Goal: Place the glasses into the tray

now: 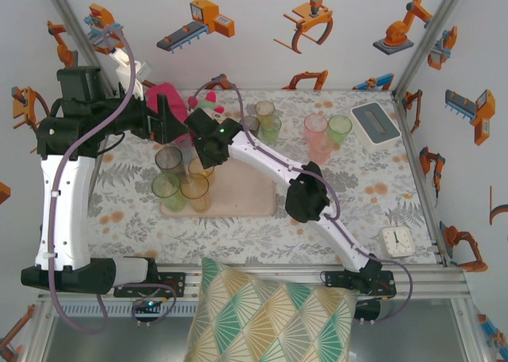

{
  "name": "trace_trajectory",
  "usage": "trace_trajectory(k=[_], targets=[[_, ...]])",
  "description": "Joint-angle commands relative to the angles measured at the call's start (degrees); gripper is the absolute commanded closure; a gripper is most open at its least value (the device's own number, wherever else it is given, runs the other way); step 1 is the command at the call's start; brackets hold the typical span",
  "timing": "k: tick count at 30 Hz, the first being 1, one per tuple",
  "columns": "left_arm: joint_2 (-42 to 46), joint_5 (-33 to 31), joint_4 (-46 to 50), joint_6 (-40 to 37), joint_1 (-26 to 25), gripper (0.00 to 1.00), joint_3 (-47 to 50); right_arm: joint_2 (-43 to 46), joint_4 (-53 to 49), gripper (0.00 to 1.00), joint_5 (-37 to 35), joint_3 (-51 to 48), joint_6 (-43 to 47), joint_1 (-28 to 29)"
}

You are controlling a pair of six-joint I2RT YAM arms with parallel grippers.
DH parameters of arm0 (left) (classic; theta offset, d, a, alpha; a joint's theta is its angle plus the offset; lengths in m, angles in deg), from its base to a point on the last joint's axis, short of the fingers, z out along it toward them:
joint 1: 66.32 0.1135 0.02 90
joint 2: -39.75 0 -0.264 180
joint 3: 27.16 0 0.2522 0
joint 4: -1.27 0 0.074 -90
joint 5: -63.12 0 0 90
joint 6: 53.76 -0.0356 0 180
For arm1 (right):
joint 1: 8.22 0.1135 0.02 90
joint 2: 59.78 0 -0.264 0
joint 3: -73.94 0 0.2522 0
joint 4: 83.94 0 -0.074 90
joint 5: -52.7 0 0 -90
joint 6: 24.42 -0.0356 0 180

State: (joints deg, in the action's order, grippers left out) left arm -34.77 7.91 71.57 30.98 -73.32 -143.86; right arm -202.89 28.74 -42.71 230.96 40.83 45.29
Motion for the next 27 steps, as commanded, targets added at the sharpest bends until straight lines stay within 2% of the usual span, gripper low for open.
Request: trace_trajectory(k=[1, 13, 27], targets=[[1.2, 1.5, -0.7, 0.7, 0.5, 0.03, 0.4, 0.5, -1.0, 0.63, -1.1, 1.9, 1.4, 0.4], [1.6, 0.8, -0.7, 0.3, 0.4, 0.03, 0.8, 3.9, -2.2, 0.60, -3.5, 1.8, 3.4, 0.3], [2.5, -1.2, -0.2, -0.7, 0.5, 0.03, 0.7, 9.3, -3.1, 0.58, -2.4, 1.8, 4.1, -0.6]])
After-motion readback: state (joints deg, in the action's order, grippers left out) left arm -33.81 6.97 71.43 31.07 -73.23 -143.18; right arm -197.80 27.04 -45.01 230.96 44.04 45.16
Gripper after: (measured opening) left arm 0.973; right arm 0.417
